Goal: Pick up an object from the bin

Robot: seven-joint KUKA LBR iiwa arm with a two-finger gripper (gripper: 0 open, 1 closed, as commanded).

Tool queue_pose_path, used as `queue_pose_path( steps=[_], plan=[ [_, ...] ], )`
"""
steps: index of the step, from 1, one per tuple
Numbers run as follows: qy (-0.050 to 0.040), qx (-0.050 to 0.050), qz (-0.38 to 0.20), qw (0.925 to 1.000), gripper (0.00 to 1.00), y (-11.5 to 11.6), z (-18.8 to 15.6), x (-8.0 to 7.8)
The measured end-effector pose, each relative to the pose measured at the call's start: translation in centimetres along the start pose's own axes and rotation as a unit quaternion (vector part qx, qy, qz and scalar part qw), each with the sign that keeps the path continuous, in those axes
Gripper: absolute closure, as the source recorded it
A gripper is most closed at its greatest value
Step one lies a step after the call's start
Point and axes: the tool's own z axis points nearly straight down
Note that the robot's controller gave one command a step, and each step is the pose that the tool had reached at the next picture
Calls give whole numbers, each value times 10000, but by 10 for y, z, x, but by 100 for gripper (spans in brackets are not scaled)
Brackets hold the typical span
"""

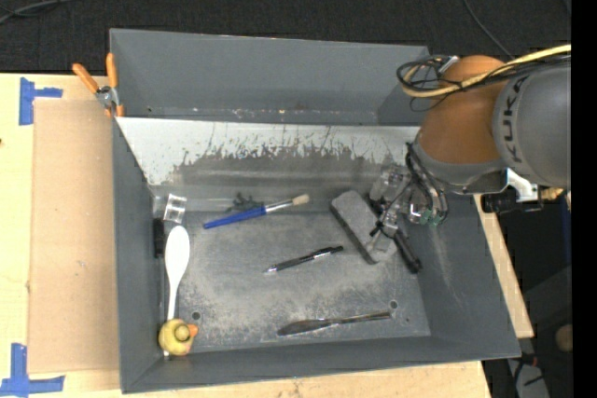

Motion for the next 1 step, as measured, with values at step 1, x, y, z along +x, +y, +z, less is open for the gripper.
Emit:
queue_pose_path(
  steps=[1],
  plan=[
    [-18,-1,239,9997,0,0,52,0]
  ],
)
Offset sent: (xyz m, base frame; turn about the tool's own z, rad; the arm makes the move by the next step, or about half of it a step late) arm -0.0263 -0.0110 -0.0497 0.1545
